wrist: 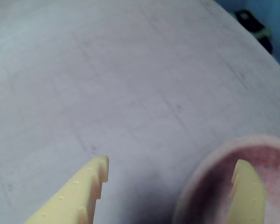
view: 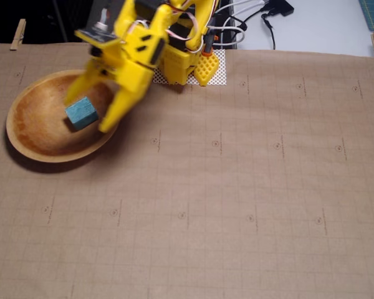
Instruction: Grasp a blue block and put it in the bowl.
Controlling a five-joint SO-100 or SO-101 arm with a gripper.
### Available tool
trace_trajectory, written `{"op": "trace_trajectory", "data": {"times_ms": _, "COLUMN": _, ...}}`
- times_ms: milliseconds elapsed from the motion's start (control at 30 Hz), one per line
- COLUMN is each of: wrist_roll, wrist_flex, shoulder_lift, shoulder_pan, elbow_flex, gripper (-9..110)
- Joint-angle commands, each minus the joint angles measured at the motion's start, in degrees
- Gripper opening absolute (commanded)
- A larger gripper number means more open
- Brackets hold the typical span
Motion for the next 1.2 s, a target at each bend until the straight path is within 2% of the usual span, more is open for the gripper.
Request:
{"op": "trace_trajectory", "data": {"times_ms": 0, "wrist_roll": 1.2, "wrist_flex": 0.2, "shoulder_lift": 2.0, "shoulder_pan": -7.4, "elbow_flex": -5.8, "gripper": 31}}
{"op": "trace_trajectory", "data": {"times_ms": 500, "wrist_roll": 1.5, "wrist_flex": 0.2, "shoulder_lift": 3.0, "shoulder_pan": -22.9, "elbow_flex": -7.8, "gripper": 31}}
{"op": "trace_trajectory", "data": {"times_ms": 800, "wrist_roll": 1.5, "wrist_flex": 0.8, "shoulder_lift": 3.1, "shoulder_pan": -28.3, "elbow_flex": -7.1, "gripper": 31}}
{"op": "trace_trajectory", "data": {"times_ms": 1167, "wrist_roll": 1.2, "wrist_flex": 1.0, "shoulder_lift": 4.7, "shoulder_pan": -27.9, "elbow_flex": -5.2, "gripper": 6}}
